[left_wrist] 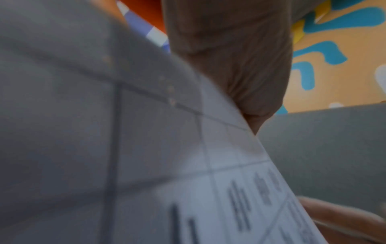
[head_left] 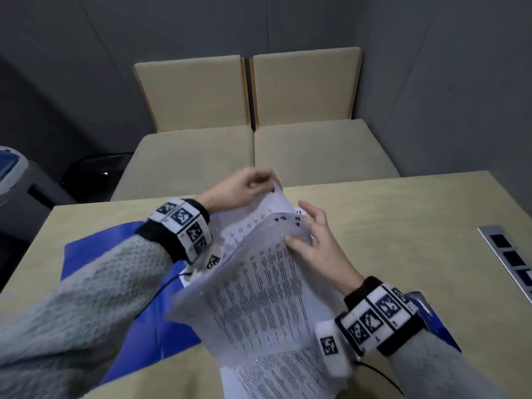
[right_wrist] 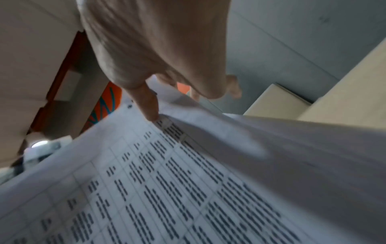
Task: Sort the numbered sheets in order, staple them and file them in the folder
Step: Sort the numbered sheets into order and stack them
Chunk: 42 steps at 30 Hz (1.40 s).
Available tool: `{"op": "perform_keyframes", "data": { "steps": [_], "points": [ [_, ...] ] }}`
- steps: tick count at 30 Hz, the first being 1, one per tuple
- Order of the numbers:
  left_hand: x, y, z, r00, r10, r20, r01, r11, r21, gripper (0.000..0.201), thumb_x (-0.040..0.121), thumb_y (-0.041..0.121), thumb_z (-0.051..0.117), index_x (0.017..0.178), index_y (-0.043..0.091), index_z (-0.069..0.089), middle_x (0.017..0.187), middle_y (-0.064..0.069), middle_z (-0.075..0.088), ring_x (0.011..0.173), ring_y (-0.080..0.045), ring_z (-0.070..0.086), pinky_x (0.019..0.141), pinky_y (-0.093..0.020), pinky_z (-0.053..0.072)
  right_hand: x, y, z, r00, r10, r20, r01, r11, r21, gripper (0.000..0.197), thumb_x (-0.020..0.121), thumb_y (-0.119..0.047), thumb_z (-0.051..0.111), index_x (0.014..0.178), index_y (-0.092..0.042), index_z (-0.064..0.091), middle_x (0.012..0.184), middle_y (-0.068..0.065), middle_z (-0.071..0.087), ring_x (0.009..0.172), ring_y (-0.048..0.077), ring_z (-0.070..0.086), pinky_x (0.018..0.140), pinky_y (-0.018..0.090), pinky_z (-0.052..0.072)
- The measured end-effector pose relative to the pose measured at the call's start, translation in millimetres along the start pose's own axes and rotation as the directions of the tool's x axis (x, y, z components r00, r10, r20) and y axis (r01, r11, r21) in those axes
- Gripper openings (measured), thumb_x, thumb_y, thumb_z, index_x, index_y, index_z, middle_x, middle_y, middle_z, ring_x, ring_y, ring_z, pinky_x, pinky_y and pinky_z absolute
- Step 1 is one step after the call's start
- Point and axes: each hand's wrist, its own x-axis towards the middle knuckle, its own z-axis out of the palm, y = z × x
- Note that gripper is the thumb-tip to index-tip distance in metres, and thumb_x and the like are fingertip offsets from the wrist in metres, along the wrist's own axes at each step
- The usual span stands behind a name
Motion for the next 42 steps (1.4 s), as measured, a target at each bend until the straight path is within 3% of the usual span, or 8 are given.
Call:
{"op": "perform_keyframes", "data": {
  "steps": [6, 9, 12, 16, 20, 24, 34, 42],
  "points": [
    [-17.9, -16.0, 44.0, 0.971, -0.223, 0.084, 0.237, 0.941, -0.243, 0.026, 0.100, 0.031, 0.045, 0.107, 0.012, 0.061, 0.093, -0.006, 0.063, 0.083, -0.012, 0.055, 0.081, -0.031, 0.044, 23.4, 42.7, 3.0, 0.957, 0.282, 0.072, -0.288, 0.953, 0.095, 0.022, 0.088, -0.017, 0.061, 0.110, -0.015, 0.061, 0.109, 0.007, 0.068, 0.096, 0.019, 0.068, 0.092, 0.047, 0.053],
    [-30.8, -18.3, 55.7, 0.854, -0.453, 0.254, 0.511, 0.820, -0.258, 0.053, 0.098, 0.057, 0.025, 0.125, 0.019, 0.051, 0.115, 0.001, 0.059, 0.100, -0.014, 0.056, 0.092, -0.030, 0.041, 19.9, 70.3, 4.8, 0.920, 0.374, 0.118, -0.387, 0.914, 0.121, 0.026, 0.086, -0.019, 0.060, 0.112, -0.019, 0.061, 0.107, 0.007, 0.071, 0.101, 0.023, 0.068, 0.095, 0.053, 0.049],
    [-43.5, -32.4, 82.0, 0.801, -0.477, 0.360, 0.525, 0.850, -0.041, 0.048, 0.093, 0.045, 0.051, 0.130, 0.018, 0.036, 0.122, -0.006, 0.056, 0.108, -0.022, 0.055, 0.096, -0.034, 0.043, 14.4, 90.7, 8.5, 0.894, 0.423, 0.147, -0.428, 0.904, 0.002, 0.036, 0.083, -0.027, 0.058, 0.118, -0.024, 0.052, 0.115, 0.003, 0.067, 0.107, 0.022, 0.064, 0.099, 0.051, 0.046],
    [-59.4, -45.9, 122.3, 0.824, -0.474, 0.310, 0.484, 0.874, 0.050, 0.052, 0.083, 0.007, 0.053, 0.127, 0.021, 0.029, 0.095, -0.006, 0.060, 0.085, -0.025, 0.057, 0.072, -0.033, 0.047, -2.5, 101.1, 14.3, 0.875, 0.472, 0.109, -0.460, 0.880, -0.120, 0.057, 0.088, -0.017, 0.057, 0.128, -0.041, 0.024, 0.117, 0.001, 0.057, 0.107, 0.019, 0.059, 0.097, 0.038, 0.047],
    [-72.6, -57.7, 143.5, 0.858, -0.399, 0.323, 0.422, 0.906, -0.003, 0.035, 0.088, 0.009, 0.050, 0.119, 0.019, 0.040, 0.077, 0.000, 0.057, 0.071, -0.023, 0.053, 0.064, -0.030, 0.042, -17.0, 127.5, 13.3, 0.888, 0.456, 0.063, -0.446, 0.886, -0.131, 0.043, 0.067, -0.025, 0.068, 0.105, -0.035, 0.051, 0.105, -0.002, 0.066, 0.101, 0.018, 0.064, 0.090, 0.043, 0.052],
    [-67.9, -80.7, 147.7, 0.872, -0.480, -0.090, 0.474, 0.877, -0.080, 0.010, 0.095, 0.019, 0.047, 0.100, 0.018, 0.056, 0.086, -0.002, 0.063, 0.071, -0.015, 0.057, 0.070, -0.033, 0.047, -21.2, 131.4, 8.6, 0.930, 0.365, 0.038, -0.344, 0.905, -0.249, 0.033, 0.077, -0.007, 0.068, 0.063, -0.025, 0.043, 0.060, -0.011, 0.047, 0.062, 0.007, 0.045, 0.062, 0.027, 0.036],
    [-66.3, -101.5, 161.2, 0.868, -0.476, -0.140, 0.493, 0.858, 0.142, 0.036, 0.082, 0.024, 0.062, 0.118, 0.020, 0.056, 0.103, 0.000, 0.049, 0.103, -0.022, 0.046, 0.087, -0.035, 0.036, -19.7, 135.7, 8.2, 0.966, 0.247, 0.071, -0.205, 0.907, -0.369, 0.036, 0.072, -0.009, 0.078, 0.065, -0.036, 0.055, 0.128, -0.006, 0.039, 0.120, 0.009, 0.030, 0.097, 0.025, 0.025],
    [-76.3, -88.8, 162.1, 0.945, -0.283, -0.163, 0.279, 0.959, -0.048, 0.027, 0.079, 0.005, 0.057, 0.089, 0.023, 0.073, 0.095, 0.006, 0.066, 0.093, -0.013, 0.055, 0.086, -0.033, 0.042, -23.4, 141.7, 13.9, 0.983, 0.155, 0.096, -0.110, 0.926, -0.361, 0.028, 0.073, -0.007, 0.075, 0.070, -0.026, 0.054, 0.124, -0.011, 0.053, 0.121, 0.015, 0.047, 0.101, 0.035, 0.039]
  ]
}}
